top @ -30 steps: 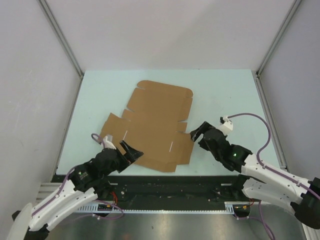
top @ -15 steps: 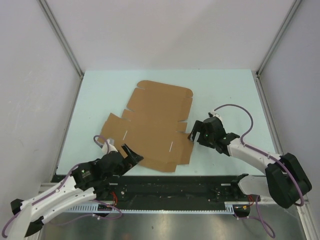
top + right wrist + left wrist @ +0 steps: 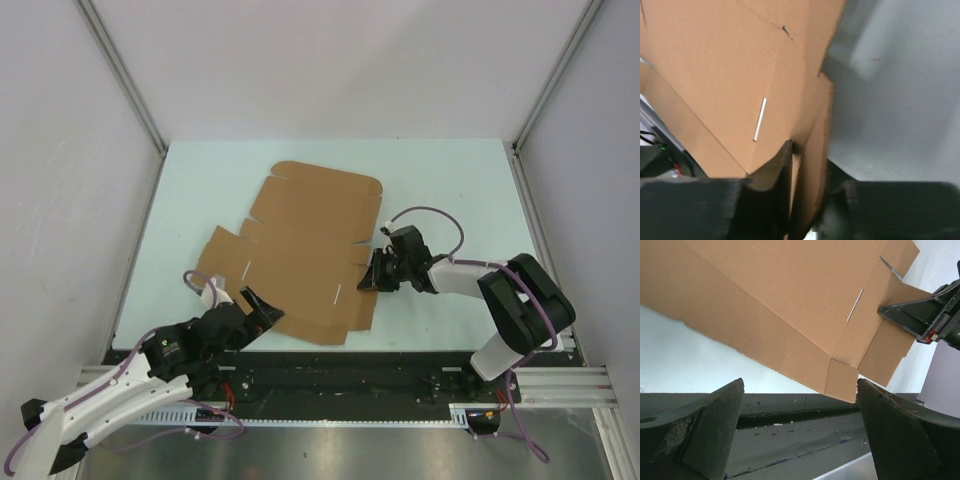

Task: Fold the paper box

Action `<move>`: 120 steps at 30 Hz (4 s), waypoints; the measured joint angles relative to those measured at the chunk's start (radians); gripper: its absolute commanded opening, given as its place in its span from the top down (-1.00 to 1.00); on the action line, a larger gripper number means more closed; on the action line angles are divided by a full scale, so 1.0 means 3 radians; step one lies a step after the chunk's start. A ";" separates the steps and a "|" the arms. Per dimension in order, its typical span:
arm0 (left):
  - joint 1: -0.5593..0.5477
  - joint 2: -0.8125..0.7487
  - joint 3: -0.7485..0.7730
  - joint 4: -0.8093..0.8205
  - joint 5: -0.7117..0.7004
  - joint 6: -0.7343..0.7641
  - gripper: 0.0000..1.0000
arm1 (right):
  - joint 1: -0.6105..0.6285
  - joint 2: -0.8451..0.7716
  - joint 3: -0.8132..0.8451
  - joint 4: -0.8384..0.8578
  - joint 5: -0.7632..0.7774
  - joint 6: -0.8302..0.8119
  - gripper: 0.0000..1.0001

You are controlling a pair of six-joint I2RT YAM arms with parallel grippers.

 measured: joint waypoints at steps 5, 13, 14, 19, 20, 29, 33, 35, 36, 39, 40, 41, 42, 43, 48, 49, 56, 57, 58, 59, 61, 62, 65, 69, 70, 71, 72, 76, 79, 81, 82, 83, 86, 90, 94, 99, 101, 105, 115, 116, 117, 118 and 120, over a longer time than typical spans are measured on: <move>0.0000 0.0018 0.0028 0.0023 -0.0103 0.0090 -1.00 | -0.0128 -0.0131 0.0000 0.0023 -0.0066 0.0128 1.00; 0.0000 0.0053 0.0270 0.0158 -0.0525 0.0323 -1.00 | -0.0563 -0.1177 -0.0011 -0.0050 0.0303 0.0366 1.00; 0.0001 0.0056 0.0282 0.0217 -0.0572 0.0365 -1.00 | -0.0598 -0.1321 -0.0017 -0.0048 0.0398 0.0436 1.00; 0.0000 0.0156 0.0253 0.0720 -0.0680 0.0561 -1.00 | -0.0692 -0.1823 -0.0201 -0.0047 0.0731 0.0827 1.00; 0.0000 0.0219 0.0219 0.0877 -0.0685 0.0593 -1.00 | -0.0690 -0.1865 -0.0264 -0.0048 0.0768 0.0933 1.00; 0.0099 0.1644 -0.0097 0.2421 -0.0399 0.0659 -1.00 | -0.0331 -0.1967 -0.0757 -0.0360 0.1233 0.1518 0.25; 0.0128 0.2277 -0.0097 0.2761 -0.0158 0.0529 -1.00 | -0.0237 -0.2146 -0.0769 -0.0615 0.1368 0.1497 -0.49; 0.0130 0.2424 -0.0113 0.2903 -0.0084 0.0445 -1.00 | -0.0238 -0.2270 -0.0771 -0.0722 0.1422 0.1437 -0.57; 0.0130 0.2467 -0.0142 0.3016 -0.0062 0.0388 -1.00 | -0.0239 -0.2333 -0.0771 -0.0785 0.1443 0.1404 -0.61; 0.0132 0.2534 -0.0249 0.3257 -0.0052 0.0263 -0.97 | -0.0259 -0.2485 -0.0771 -0.0958 0.1494 0.1302 -0.63; 0.0134 0.2565 -0.0280 0.3324 -0.0056 0.0230 -0.95 | -0.0261 -0.2522 -0.0771 -0.1012 0.1503 0.1269 -0.63; 0.0134 0.2600 -0.0305 0.3389 -0.0061 0.0206 -0.91 | -0.0262 -0.2565 -0.0771 -0.1083 0.1518 0.1227 -0.63; 0.0140 0.2641 -0.0322 0.3446 -0.0066 0.0186 -0.89 | -0.0262 -0.2607 -0.0771 -0.1156 0.1530 0.1179 -0.63; 0.0153 0.2694 -0.0333 0.3513 -0.0065 0.0163 -0.87 | -0.0262 -0.2651 -0.0771 -0.1237 0.1545 0.1142 -0.63; 0.0290 0.3086 -0.0346 0.4030 -0.0058 0.0058 -0.71 | -0.0254 -0.2934 -0.0679 -0.1659 0.1614 0.0937 -0.61; 0.0328 0.3189 -0.0346 0.4166 -0.0051 0.0036 -0.67 | -0.0247 -0.2986 -0.0638 -0.1724 0.1624 0.0905 -0.61; 0.0585 0.3956 -0.0360 0.5222 0.0114 -0.0109 0.44 | -0.0019 -0.3346 -0.0183 -0.2094 0.1764 0.0684 -0.58; 0.0621 0.4065 -0.0369 0.5336 0.0164 -0.0079 0.59 | 0.0017 -0.3391 -0.0126 -0.2138 0.1787 0.0654 -0.58; 0.0650 0.4142 -0.0378 0.5418 0.0216 -0.0041 0.72 | 0.0036 -0.3412 -0.0095 -0.2163 0.1797 0.0637 -0.58; 0.0696 0.4205 -0.0385 0.5475 0.0294 0.0031 0.83 | 0.0057 -0.3452 -0.0051 -0.2215 0.1822 0.0605 -0.58; 0.0768 0.4229 -0.0389 0.5506 0.0460 0.0144 0.97 | 0.0070 -0.3491 0.0025 -0.2291 0.1869 0.0553 -0.57; 0.0807 0.4181 -0.0370 0.5454 0.0537 0.0224 1.00 | 0.0071 -0.3492 0.0071 -0.2338 0.1888 0.0516 -0.57; 0.0907 0.3765 -0.0145 0.4831 0.0735 0.0652 1.00 | 0.0076 -0.3474 0.0256 -0.2457 0.1972 0.0364 -0.57; 0.0998 0.3070 0.0699 0.3694 0.1024 0.1559 1.00 | 0.0075 -0.3386 0.0656 -0.2558 0.2079 0.0125 -0.57; 0.1021 0.2973 0.0928 0.3470 0.1116 0.1737 0.99 | 0.0076 -0.3353 0.0764 -0.2570 0.2102 0.0084 -0.57; 0.1068 0.2873 0.1278 0.3183 0.1275 0.2013 0.99 | 0.0075 -0.3309 0.0913 -0.2572 0.2130 0.0023 -0.58; 0.1105 0.2837 0.1530 0.2973 0.1381 0.2187 0.99 | 0.0075 -0.3276 0.1034 -0.2571 0.2154 -0.0028 -0.57; 0.1297 0.2911 0.2756 0.2085 0.2029 0.2895 0.97 | 0.0074 -0.3194 0.1502 -0.2570 0.2246 -0.0211 -0.57; 0.1386 0.3037 0.3314 0.1665 0.2546 0.3230 0.96 | 0.0072 -0.3189 0.1728 -0.2570 0.2290 -0.0301 -0.58; 0.1406 0.3076 0.3419 0.1495 0.2866 0.3346 0.95 | 0.0072 -0.3189 0.1846 -0.2571 0.2303 -0.0351 -0.58; 0.1408 0.3079 0.3419 0.1434 0.3010 0.3376 0.93 | 0.0071 -0.3187 0.1883 -0.2572 0.2304 -0.0375 -0.58; 0.1409 0.3084 0.3412 0.1389 0.3173 0.3394 0.92 | 0.0069 -0.3187 0.1909 -0.2574 0.2303 -0.0393 -0.58; 0.1409 0.3028 0.3304 0.1424 0.3614 0.3390 0.87 | 0.0069 -0.3185 0.1925 -0.2603 0.2303 -0.0440 -0.58; 0.1420 0.2773 0.3065 0.1615 0.4081 0.3249 0.91 | 0.0069 -0.3179 0.1925 -0.2697 0.2328 -0.0507 -0.58; 0.1521 0.2598 0.3015 0.1982 0.4448 0.2960 0.92 | 0.0069 -0.3173 0.1985 -0.2761 0.2364 -0.0567 -0.58; 0.1628 0.2591 0.3123 0.2233 0.4664 0.2832 0.89 | 0.0069 -0.3175 0.2215 -0.2797 0.2398 -0.0623 -0.58; 0.1658 0.2636 0.3204 0.2138 0.4659 0.2898 0.95 | 0.0069 -0.3190 0.2295 -0.2801 0.2425 -0.0642 -0.58; 0.1836 0.2904 0.3234 0.1942 0.4527 0.2972 1.00 | 0.0069 -0.3227 0.2349 -0.2833 0.2494 -0.0674 -0.58; 0.2377 0.4651 0.3384 0.1508 0.3691 0.3017 0.36 | 0.0069 -0.3114 0.2349 -0.2976 0.2602 -0.0760 -0.59; 0.2384 0.4812 0.3499 0.1461 0.3616 0.3057 0.30 | 0.0069 -0.3085 0.2349 -0.2979 0.2612 -0.0765 -0.59; 0.2399 0.5021 0.3722 0.1326 0.3513 0.3057 0.14 | 0.0069 -0.3057 0.2349 -0.2983 0.2621 -0.0773 -0.59; 0.2411 0.5170 0.3895 0.1284 0.3412 0.3079 0.04 | 0.0069 -0.3024 0.2349 -0.2988 0.2625 -0.0777 -0.59; 0.2449 0.5301 0.4097 0.1266 0.3216 0.3105 -0.43 | 0.0069 -0.2963 0.2338 -0.2992 0.2633 -0.0786 -0.58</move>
